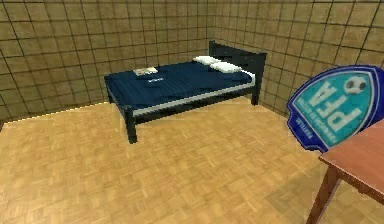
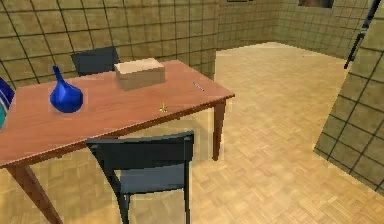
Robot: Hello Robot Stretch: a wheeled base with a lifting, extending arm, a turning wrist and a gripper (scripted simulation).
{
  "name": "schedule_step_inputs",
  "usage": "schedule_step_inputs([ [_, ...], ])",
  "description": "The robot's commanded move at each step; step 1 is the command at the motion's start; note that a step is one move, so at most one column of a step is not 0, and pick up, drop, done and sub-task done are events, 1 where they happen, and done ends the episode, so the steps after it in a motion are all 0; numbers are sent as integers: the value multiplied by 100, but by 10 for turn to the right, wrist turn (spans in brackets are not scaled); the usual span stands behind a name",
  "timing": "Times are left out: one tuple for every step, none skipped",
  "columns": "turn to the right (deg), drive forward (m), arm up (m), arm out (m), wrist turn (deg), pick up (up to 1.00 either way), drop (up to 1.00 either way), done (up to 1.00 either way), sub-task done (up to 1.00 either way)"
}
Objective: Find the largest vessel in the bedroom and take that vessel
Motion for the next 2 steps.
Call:
schedule_step_inputs([
  [60, 0, 0, 0, 0, 0, 0, 0, 0],
  [0, 70, 0, 0, 0, 0, 0, 0, 0],
])
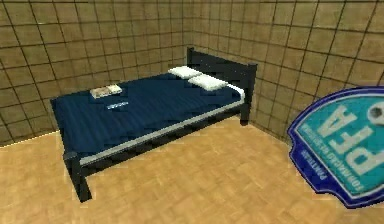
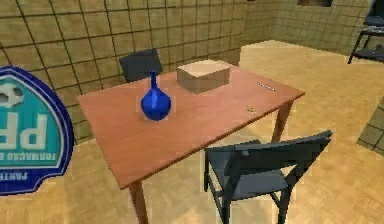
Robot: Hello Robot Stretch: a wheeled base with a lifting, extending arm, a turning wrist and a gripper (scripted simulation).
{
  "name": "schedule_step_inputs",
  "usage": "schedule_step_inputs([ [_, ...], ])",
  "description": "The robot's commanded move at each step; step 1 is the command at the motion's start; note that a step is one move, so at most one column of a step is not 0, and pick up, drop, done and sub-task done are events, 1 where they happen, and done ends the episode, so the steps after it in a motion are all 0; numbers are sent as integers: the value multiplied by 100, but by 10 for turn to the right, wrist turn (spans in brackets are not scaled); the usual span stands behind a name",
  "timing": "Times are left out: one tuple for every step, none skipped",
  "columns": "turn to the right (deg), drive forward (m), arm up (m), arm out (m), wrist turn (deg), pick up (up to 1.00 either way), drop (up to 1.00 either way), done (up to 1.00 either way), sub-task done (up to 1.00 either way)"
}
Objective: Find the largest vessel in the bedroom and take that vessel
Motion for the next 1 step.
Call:
schedule_step_inputs([
  [450, 0, 0, 0, 0, 0, 0, 0, 0],
])
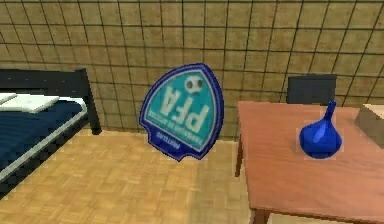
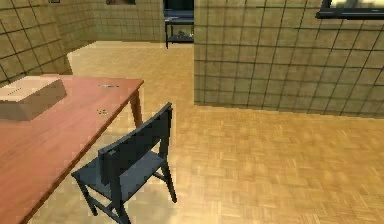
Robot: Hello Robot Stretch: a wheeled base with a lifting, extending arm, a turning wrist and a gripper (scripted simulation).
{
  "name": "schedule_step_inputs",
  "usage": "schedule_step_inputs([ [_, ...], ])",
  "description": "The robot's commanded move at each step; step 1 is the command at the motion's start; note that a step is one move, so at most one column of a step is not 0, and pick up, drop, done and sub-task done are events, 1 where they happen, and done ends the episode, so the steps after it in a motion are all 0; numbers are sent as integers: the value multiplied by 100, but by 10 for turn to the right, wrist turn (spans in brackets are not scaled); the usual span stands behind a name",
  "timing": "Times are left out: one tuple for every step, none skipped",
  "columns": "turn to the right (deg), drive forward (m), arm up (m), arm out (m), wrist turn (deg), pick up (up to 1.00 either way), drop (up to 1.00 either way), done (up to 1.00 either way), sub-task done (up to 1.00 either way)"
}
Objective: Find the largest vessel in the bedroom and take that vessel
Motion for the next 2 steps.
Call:
schedule_step_inputs([
  [270, 0, 0, 0, 0, 0, 0, 0, 0],
  [0, 35, 0, 0, 0, 0, 0, 0, 0],
])
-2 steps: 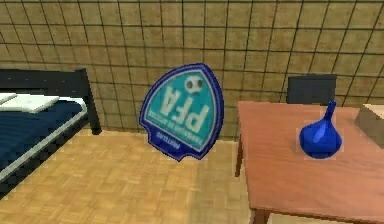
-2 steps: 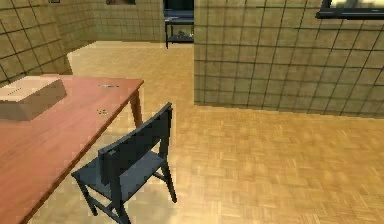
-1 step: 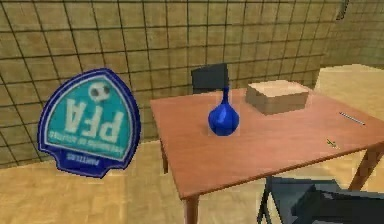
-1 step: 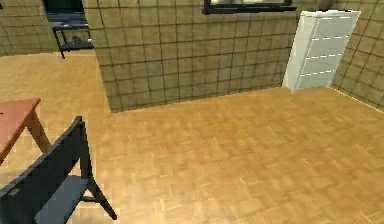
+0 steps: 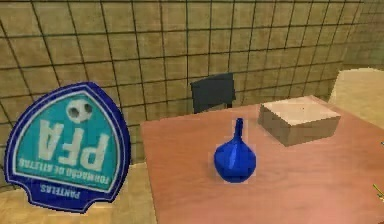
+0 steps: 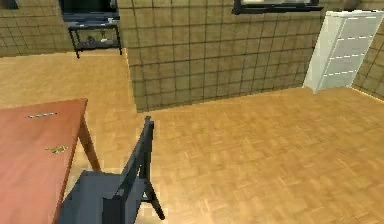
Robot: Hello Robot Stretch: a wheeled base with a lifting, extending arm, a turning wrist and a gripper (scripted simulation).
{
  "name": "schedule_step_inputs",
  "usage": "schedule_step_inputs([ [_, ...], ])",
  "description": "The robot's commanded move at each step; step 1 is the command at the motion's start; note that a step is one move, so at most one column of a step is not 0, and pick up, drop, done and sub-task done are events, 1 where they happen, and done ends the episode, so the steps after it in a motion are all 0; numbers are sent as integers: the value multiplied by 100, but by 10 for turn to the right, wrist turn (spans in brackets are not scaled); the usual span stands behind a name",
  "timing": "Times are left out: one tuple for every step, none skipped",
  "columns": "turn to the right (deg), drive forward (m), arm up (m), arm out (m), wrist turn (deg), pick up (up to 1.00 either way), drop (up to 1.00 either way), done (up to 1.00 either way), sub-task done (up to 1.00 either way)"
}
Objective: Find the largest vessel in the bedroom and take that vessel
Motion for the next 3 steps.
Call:
schedule_step_inputs([
  [-450, 0, 0, 0, 0, 0, 0, 0, 0],
  [-270, 0, 0, 0, 0, 0, 0, 0, 0],
  [0, 0, 50, 0, 0, 0, 0, 0, 0],
])
